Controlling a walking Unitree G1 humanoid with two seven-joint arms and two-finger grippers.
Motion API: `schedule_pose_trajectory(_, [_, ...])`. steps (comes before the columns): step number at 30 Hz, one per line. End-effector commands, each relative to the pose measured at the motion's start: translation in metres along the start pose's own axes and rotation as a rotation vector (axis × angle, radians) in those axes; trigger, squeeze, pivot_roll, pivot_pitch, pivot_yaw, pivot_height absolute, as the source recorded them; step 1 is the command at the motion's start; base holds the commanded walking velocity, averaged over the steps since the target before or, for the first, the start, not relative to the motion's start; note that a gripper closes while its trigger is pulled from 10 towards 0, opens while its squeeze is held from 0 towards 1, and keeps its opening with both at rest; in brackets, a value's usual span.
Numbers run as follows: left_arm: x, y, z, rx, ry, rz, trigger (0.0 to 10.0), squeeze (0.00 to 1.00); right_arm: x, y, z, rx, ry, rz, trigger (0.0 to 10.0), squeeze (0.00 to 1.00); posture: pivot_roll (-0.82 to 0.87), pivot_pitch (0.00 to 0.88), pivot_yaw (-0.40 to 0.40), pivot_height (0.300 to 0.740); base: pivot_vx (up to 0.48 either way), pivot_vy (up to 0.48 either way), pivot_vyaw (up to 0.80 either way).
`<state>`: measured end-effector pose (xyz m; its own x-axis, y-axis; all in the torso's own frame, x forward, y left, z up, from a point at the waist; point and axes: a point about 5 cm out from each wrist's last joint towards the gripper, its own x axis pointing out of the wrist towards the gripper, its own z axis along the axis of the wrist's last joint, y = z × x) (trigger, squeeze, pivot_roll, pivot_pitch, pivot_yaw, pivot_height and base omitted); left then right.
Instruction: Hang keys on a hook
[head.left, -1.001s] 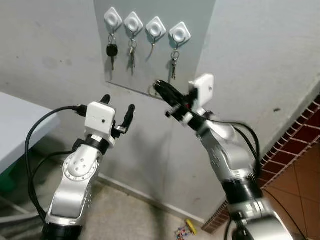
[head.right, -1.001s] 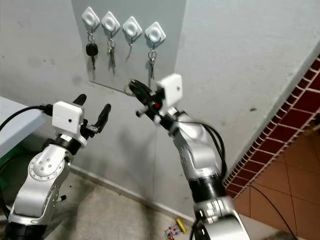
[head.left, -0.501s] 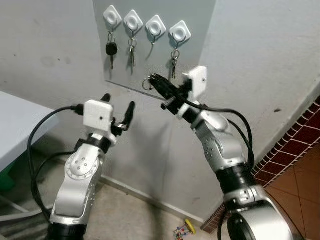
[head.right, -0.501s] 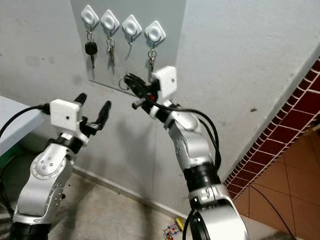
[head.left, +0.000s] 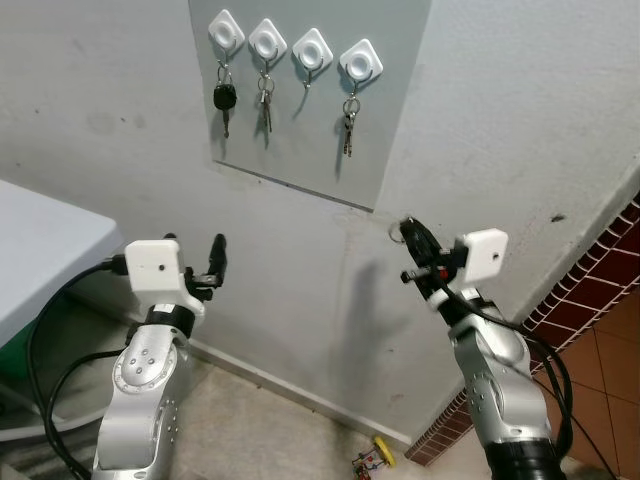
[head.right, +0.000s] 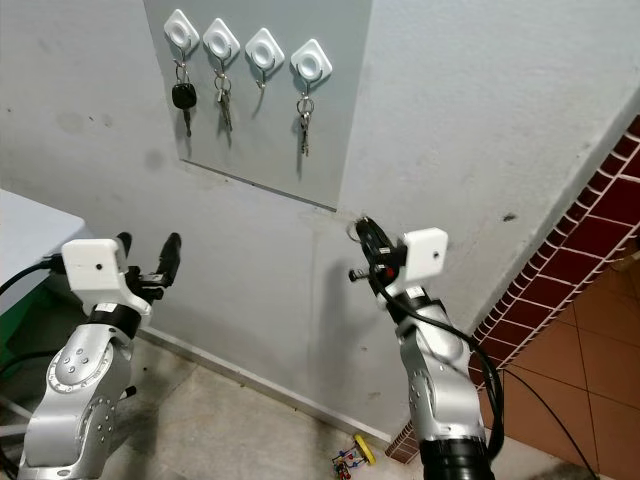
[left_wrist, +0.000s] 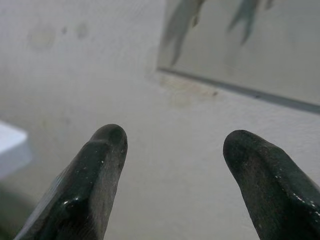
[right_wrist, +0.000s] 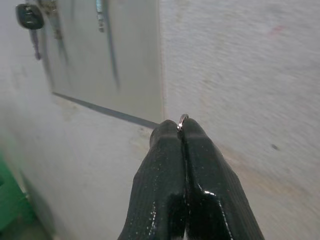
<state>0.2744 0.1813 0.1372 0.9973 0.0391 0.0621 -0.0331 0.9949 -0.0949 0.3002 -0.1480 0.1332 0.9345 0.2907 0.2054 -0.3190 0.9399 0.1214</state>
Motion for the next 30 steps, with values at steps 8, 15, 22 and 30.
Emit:
schedule_pose_trajectory(8, [0.004, 0.007, -0.011, 0.015, 0.083, 0.02, 10.0, 0.0, 0.007, 0.015, 0.009, 0.015, -0.04, -0.019, 10.0, 0.0, -0.09, 0.0, -0.021, 0.74, 0.0, 0.164, 0.0])
schedule_pose_trajectory(15, [0.003, 0.001, -0.015, 0.007, 0.099, 0.011, 10.0, 0.0, 0.013, 0.018, 0.01, 0.011, -0.034, -0.01, 10.0, 0.0, -0.09, 0.0, -0.028, 0.74, 0.0, 0.374, 0.0])
schedule_pose_trajectory(22, [0.003, 0.0, -0.015, -0.001, 0.102, 0.015, 10.0, 0.0, 0.014, 0.017, 0.009, 0.004, -0.014, -0.016, 10.0, 0.0, -0.08, 0.0, -0.033, 0.74, 0.0, 0.428, 0.0])
schedule_pose_trajectory(30, [0.005, 0.001, -0.012, -0.001, 0.091, 0.02, 10.0, 0.0, 0.014, 0.017, 0.007, 0.006, 0.0, -0.02, 10.0, 0.0, -0.08, 0.0, -0.032, 0.74, 0.0, 0.48, 0.0])
